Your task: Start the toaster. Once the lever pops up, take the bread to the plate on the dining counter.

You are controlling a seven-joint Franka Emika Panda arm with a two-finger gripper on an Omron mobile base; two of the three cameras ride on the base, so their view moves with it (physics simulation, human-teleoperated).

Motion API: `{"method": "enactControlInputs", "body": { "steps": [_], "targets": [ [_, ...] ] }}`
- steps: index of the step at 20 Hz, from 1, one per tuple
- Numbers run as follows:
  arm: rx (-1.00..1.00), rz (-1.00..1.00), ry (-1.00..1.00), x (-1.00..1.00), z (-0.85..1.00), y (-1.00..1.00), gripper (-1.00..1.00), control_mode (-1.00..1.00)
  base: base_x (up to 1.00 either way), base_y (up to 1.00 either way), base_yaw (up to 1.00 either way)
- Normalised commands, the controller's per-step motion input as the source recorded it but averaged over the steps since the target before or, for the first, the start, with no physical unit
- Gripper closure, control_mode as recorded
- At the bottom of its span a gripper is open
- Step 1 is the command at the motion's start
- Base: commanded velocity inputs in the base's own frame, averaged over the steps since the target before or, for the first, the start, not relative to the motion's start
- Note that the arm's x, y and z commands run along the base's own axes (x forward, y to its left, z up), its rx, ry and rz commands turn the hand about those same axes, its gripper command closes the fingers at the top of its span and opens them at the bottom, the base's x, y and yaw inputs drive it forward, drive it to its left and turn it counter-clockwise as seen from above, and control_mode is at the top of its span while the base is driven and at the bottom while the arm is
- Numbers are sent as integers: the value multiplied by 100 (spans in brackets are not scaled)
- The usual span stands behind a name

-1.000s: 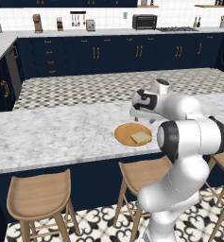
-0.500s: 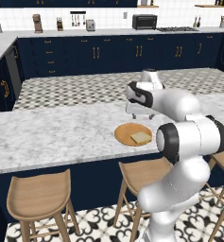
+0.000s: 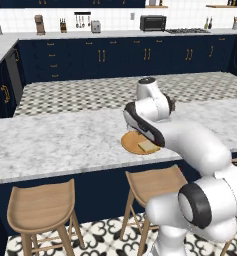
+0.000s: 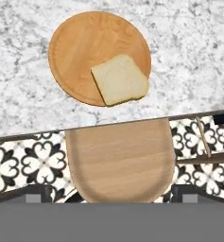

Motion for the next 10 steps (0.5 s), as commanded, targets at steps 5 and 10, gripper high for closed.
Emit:
{"method": "enactControlInputs", "body": {
  "steps": [5,10],
  "targets": [
    [-31,6,-7,-78,3,85,-100,-100,0,0,0],
    [-25,5,9,-7,0,86,-100,-100,0,0,0]
  ]
}}
